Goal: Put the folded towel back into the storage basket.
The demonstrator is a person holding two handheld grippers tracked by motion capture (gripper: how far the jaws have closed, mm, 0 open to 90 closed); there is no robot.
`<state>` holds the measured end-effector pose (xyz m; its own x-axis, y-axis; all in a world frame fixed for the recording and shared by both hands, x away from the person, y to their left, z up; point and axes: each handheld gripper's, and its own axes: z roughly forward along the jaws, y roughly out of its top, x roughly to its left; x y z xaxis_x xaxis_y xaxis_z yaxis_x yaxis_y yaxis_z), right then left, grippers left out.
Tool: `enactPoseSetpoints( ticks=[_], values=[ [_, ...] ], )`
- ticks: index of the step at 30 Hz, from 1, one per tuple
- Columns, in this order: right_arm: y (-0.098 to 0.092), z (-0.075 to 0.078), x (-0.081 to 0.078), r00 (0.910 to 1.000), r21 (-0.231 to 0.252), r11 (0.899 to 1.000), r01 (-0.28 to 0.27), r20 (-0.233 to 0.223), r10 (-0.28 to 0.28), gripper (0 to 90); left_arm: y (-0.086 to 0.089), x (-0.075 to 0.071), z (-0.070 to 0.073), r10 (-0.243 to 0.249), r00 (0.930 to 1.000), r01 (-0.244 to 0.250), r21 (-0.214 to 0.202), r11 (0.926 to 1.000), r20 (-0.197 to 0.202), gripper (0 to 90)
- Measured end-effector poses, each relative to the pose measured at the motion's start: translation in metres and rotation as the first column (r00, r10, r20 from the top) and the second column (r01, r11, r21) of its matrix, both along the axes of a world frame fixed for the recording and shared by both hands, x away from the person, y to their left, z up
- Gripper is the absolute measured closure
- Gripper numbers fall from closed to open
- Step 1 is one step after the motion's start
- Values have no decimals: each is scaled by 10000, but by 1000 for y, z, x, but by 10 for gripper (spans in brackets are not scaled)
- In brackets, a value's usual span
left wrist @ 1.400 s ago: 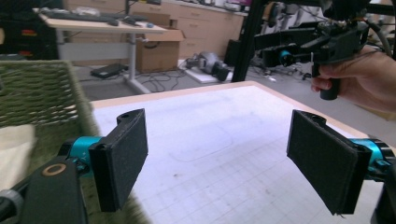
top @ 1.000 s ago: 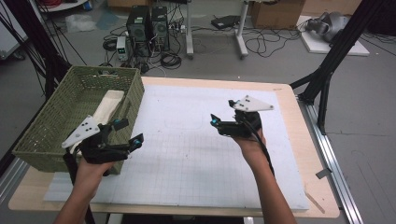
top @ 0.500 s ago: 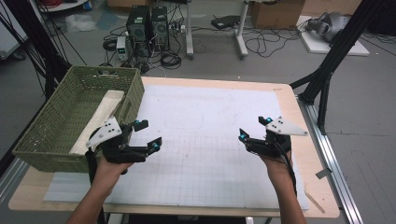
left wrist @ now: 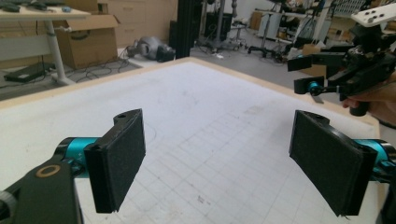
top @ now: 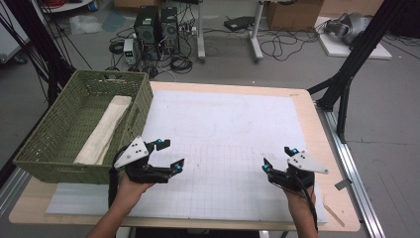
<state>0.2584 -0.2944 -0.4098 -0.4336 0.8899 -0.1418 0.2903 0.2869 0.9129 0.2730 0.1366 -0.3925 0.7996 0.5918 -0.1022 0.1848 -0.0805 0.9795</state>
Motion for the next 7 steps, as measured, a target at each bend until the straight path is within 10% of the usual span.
enactPoseSetpoints(
  ticks=[7],
  values=[
    [-7,-4,-3,10000,125,9999,20,-82,-19,189,-6,3,-10,42,9998,-38,227,9997,-170,187]
  ],
)
